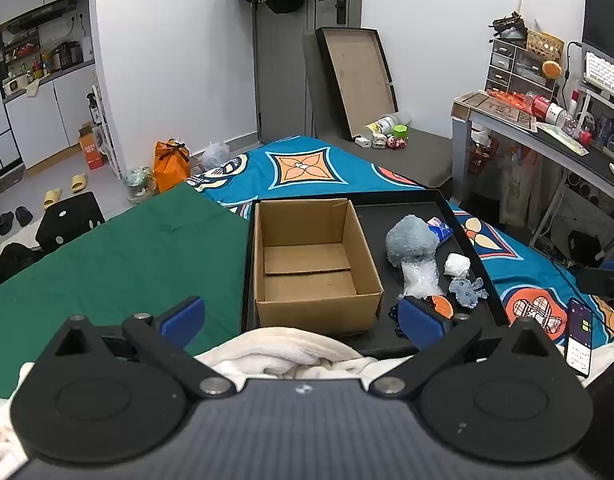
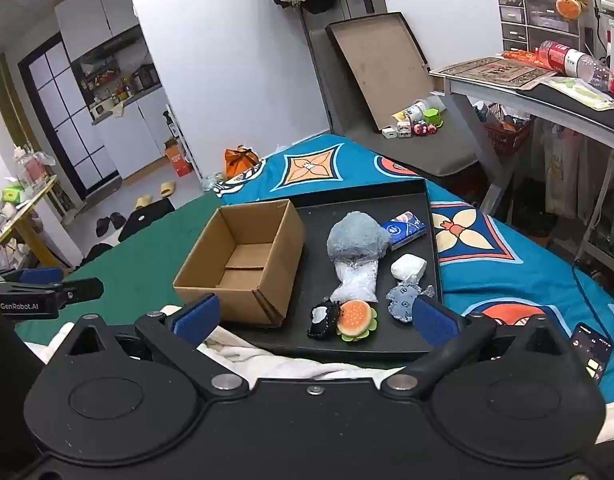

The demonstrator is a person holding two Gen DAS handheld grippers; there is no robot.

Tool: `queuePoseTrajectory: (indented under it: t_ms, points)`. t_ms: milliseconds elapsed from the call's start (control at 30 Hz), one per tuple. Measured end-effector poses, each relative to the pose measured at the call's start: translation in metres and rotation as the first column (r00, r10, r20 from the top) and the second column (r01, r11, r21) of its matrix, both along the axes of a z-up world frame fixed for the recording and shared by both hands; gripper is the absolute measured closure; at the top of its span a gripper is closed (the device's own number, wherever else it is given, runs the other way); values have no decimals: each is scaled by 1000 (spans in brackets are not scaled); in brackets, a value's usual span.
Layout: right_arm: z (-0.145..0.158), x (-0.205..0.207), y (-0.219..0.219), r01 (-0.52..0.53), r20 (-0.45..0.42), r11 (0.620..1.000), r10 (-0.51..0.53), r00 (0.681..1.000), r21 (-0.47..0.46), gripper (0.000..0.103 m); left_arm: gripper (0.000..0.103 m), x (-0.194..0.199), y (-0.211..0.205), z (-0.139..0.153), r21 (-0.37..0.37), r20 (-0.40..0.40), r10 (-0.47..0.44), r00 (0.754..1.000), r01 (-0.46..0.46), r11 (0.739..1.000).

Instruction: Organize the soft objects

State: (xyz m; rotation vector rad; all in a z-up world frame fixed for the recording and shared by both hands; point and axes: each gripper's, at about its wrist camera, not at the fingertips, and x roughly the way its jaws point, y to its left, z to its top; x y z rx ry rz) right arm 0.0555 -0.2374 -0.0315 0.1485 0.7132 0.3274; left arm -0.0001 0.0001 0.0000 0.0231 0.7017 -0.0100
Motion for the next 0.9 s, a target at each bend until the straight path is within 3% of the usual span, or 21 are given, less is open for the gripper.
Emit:
queuePoseTrajectory:
  t_ms: [900]
  points:
    - [1, 1, 6, 6, -9, 1000, -7, 1000, -28, 0, 1, 0, 1, 3, -29, -12, -11, 1000, 11, 1000]
